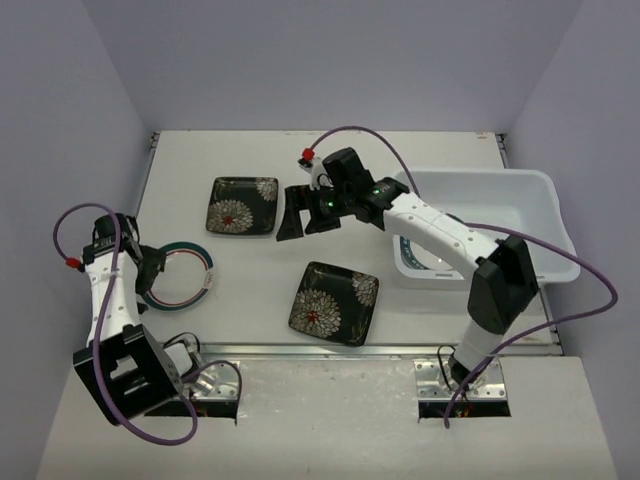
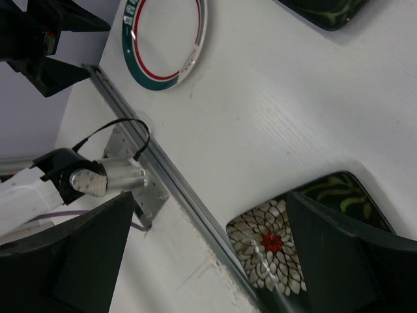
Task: Place the plates into the plastic bin on the countertop
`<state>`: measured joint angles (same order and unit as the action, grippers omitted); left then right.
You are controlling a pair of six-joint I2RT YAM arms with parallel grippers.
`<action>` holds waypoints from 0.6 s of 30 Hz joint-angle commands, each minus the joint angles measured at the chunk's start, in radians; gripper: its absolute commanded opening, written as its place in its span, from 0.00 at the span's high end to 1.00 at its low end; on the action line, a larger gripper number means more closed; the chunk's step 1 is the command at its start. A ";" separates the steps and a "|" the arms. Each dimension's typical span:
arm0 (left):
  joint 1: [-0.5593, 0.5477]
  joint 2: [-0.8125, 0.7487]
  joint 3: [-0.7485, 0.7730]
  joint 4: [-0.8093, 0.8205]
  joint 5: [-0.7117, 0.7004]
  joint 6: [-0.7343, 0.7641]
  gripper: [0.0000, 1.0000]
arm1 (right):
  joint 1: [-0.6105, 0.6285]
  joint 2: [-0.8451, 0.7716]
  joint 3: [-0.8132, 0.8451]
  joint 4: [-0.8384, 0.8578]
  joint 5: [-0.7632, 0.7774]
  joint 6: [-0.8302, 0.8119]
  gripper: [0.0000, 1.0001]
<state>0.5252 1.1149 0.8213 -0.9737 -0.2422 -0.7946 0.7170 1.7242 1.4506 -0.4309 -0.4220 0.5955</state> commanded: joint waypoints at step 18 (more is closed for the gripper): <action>-0.226 -0.224 0.224 0.052 0.176 0.245 0.00 | 0.260 0.833 0.491 0.456 0.204 0.461 0.19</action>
<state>0.3265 0.8954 1.0190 -0.9616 -0.0915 -0.5892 0.9641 2.4769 1.8580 -0.0206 -0.2933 0.9709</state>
